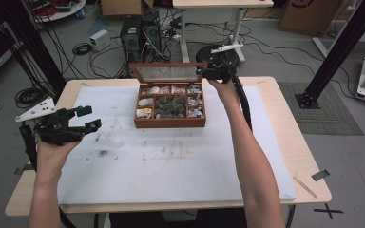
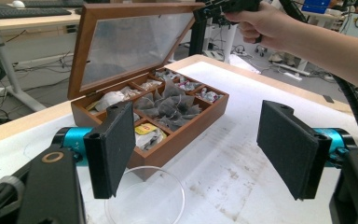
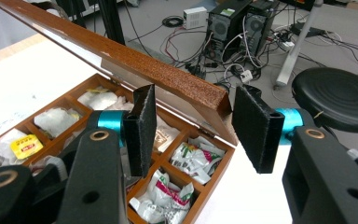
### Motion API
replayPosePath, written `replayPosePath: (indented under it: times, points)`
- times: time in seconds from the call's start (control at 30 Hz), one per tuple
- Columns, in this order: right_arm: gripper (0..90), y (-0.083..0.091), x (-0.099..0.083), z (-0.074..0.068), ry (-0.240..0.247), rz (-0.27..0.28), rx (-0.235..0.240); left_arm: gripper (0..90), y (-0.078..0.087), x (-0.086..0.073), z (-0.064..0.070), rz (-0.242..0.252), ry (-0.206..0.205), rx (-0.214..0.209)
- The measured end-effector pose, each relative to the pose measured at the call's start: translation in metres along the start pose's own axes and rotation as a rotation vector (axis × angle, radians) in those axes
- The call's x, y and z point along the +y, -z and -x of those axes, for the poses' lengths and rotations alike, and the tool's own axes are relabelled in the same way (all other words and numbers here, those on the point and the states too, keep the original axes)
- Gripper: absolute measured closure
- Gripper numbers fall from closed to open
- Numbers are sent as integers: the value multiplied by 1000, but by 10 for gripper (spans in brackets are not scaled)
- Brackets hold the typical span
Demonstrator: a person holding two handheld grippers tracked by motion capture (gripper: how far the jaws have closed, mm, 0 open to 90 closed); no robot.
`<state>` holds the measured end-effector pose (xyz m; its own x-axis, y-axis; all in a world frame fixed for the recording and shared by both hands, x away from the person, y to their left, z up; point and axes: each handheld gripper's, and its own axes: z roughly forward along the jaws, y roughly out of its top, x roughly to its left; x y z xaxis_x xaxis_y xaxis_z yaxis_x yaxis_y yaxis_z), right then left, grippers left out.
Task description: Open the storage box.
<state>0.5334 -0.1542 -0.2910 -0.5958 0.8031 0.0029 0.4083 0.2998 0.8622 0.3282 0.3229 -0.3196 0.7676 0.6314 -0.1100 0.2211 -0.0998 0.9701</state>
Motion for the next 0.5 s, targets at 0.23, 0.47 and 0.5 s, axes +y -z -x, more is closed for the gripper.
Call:
replayPosePath:
  times: [0.23,0.47,0.5]
  points:
    - [504,-4,6,5,-15,12,5,279,1,1,1,10,1,-9]
    - [498,-7,11,7,-18,7,-2,278,4,1,2,12,-4,-12]
    - [497,-7,12,6,-17,8,-3,278,4,1,3,12,-3,-12]
